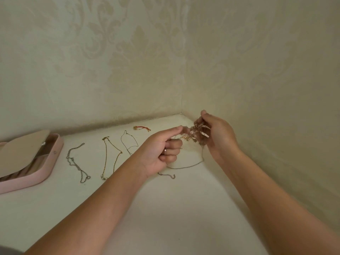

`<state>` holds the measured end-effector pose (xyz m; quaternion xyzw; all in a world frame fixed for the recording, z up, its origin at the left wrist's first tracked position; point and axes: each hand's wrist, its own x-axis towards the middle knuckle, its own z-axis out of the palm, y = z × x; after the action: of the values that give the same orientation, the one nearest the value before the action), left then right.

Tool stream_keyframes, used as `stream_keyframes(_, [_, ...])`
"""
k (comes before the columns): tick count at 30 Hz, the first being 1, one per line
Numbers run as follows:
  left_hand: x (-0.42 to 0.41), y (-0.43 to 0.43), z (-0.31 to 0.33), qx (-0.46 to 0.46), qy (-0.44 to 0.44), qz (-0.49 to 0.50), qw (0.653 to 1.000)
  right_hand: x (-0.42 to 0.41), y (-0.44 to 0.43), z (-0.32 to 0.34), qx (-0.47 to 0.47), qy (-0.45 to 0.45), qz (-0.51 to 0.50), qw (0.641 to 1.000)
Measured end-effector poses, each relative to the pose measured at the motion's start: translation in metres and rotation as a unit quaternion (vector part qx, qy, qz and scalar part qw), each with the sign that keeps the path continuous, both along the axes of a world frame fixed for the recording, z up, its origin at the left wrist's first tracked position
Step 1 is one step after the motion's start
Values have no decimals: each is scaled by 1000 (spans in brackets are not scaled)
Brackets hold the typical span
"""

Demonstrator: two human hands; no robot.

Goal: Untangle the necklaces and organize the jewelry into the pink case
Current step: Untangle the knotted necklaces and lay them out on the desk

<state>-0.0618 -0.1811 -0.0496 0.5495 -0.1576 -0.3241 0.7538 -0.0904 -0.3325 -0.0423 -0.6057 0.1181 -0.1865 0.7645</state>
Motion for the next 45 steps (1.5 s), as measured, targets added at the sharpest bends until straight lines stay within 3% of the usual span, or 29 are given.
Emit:
stream_keyframes(3, [7, 2, -3, -32, 42, 34, 998, -1, -2, 1, 25, -10, 62, 998])
stream_keyframes(6, [12, 4, -7, 38, -16, 50, 998, -4, -3, 5, 9, -5, 151, 988])
stream_keyframes(11, [13, 3, -13, 162, -86, 98, 978, -8, -2, 2, -164, 45, 215, 962])
stream_keyframes(13, [15, 4, -15, 262, -157, 145, 941, -9, -1, 1, -182, 42, 241, 952])
stream_keyframes(15, [18, 6, -18, 374, -259, 181, 872, -10, -2, 2, -208, 25, 254, 944])
stream_keyframes(17, [18, 7, -19, 407, -303, 195, 839, -12, -3, 4, -221, 10, 268, 938])
stream_keyframes(21, [17, 5, -11, 302, -300, 149, 892, -14, -5, 8, -247, -4, 289, 925])
stream_keyframes(25, [8, 4, -7, 145, -245, -19, 958, -17, -9, 12, -259, -5, 281, 924])
stream_keyframes(28, [7, 1, -5, 24, -100, -9, 995, -15, -13, 14, -286, -3, 193, 939])
stream_keyframes(32, [12, 0, -9, -77, -36, 40, 996, -8, -14, 7, -290, -16, 60, 955])
stream_keyframes(35, [13, -1, -9, -99, -26, 62, 993, -5, -9, 4, -111, -6, 93, 989])
stream_keyframes(38, [12, -2, -9, -81, -84, 57, 992, -3, -6, 5, 116, 18, 191, 975])
stream_keyframes(40, [14, -3, -13, -34, -138, 61, 988, -2, -5, 4, 123, 29, 195, 973])
stream_keyframes(45, [13, -5, -22, 67, -218, 35, 973, -2, -7, 7, -31, 54, 87, 994])
